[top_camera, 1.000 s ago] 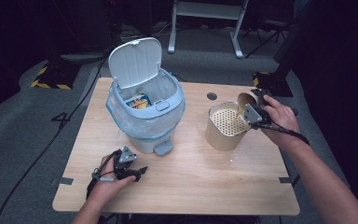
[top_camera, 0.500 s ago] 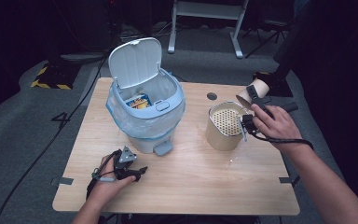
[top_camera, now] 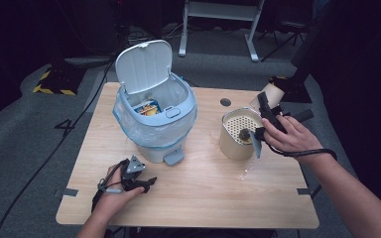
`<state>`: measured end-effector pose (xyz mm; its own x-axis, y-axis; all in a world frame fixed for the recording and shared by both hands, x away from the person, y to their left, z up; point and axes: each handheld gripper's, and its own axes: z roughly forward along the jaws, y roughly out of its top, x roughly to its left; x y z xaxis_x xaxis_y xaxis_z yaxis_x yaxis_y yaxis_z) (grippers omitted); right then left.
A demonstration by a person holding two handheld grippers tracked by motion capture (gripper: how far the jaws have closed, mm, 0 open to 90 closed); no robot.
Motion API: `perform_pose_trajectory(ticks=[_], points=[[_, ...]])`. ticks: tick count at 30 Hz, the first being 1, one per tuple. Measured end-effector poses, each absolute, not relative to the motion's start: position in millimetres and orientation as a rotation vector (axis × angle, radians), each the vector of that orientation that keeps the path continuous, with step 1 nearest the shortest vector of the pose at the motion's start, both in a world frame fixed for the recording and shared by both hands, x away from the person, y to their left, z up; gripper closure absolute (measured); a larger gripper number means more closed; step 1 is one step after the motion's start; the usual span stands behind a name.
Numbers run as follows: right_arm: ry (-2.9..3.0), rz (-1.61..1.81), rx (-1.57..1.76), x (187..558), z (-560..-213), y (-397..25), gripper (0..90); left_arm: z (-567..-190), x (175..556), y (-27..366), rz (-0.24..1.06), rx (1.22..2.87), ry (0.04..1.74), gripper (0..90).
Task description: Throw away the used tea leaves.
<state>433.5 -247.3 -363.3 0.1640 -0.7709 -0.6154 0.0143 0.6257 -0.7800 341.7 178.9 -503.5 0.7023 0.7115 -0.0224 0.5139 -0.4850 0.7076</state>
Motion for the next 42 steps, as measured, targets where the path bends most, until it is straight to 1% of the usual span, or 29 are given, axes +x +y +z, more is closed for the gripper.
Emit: perform_pose_trajectory(ticks=[10,14,20,26,31,37,42], points=[[1.356,-0.559,-0.671,433,-358,-249,33.5,-503,342,179,0.356,2.195,0.931,30.2],[1.415,-0.479,-0.607,434,-353,-251,33.0,-503,342,179,0.356,2.195,0.93,30.2],[1.632,-0.187,-0.355,442,-344,-264,31.9,-504,342,179,0.358,2.19,0.945,30.0],[1.888,0.234,0.023,451,-331,-286,31.8,-503,345,185,0.369,2.188,0.952,30.1],[1.998,0.513,0.246,454,-326,-300,31.7,-504,347,190,0.375,2.181,0.971,30.1],[2.086,0.795,0.492,459,-324,-314,31.2,-504,348,192,0.374,2.18,0.968,30.0],[2.135,0.96,0.665,461,-321,-323,31.0,-504,348,192,0.37,2.179,0.967,29.9]])
